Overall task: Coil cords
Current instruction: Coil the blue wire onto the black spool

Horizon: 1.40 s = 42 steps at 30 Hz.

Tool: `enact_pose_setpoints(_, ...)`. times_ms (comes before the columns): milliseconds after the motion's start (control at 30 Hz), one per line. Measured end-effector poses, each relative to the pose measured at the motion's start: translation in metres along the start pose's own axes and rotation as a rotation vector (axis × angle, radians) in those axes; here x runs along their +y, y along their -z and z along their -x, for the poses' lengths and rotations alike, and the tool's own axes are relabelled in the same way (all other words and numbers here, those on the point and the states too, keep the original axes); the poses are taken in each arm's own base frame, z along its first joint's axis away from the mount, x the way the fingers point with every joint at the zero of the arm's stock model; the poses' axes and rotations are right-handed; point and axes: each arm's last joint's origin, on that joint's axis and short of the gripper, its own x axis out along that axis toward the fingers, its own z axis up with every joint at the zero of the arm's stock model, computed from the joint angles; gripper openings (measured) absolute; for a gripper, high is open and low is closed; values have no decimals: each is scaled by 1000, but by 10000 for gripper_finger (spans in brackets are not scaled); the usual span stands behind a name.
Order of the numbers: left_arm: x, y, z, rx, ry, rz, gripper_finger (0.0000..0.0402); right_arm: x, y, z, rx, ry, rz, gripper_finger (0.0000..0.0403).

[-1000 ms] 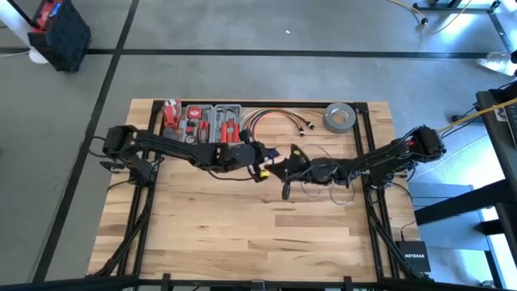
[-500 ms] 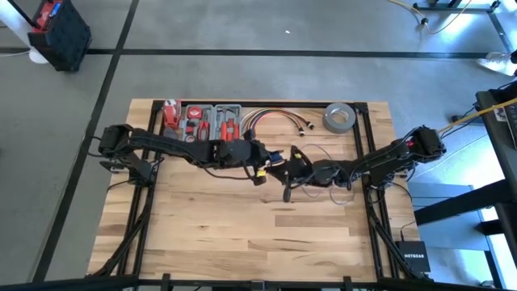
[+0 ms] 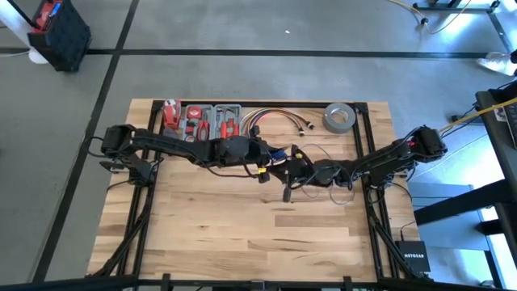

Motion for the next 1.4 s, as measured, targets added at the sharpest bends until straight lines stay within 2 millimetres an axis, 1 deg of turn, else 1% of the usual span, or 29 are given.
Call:
enact_pose_setpoints(300,-3,2,7,67,19,-41,0,-3,10,1,107,57,177,10)
enact_pose_setpoints(567,-5,10,7,147,33,-68,0,-3,16,2,162,50,191,15)
enact_pose_setpoints(633,-5,9,7,141,51,-64,0,-4,22,3,204,74,210,30)
enact_pose_setpoints(700,-7,5,8,118,50,-52,0,-5,26,3,226,83,224,53)
enact_pose_setpoints(800,-8,5,8,112,56,-60,0,-4,21,3,196,81,217,94)
enact_pose_setpoints(933,-9,6,8,120,61,-67,0,-6,17,6,201,81,270,142)
enact_pose_setpoints(1033,-11,6,9,119,63,-76,0,-9,10,15,233,75,287,164)
enact_pose_setpoints(1167,-15,6,11,123,71,-106,0,-11,0,37,306,73,317,174)
enact_pose_setpoints(1267,-16,2,21,145,87,-156,0,-7,-12,57,305,50,264,172)
enact_pose_setpoints(1367,-16,-10,34,102,94,-149,0,0,-24,74,267,-9,214,170)
enact_pose_setpoints(1400,-17,-11,36,90,98,-151,0,2,-26,79,257,-25,202,170)
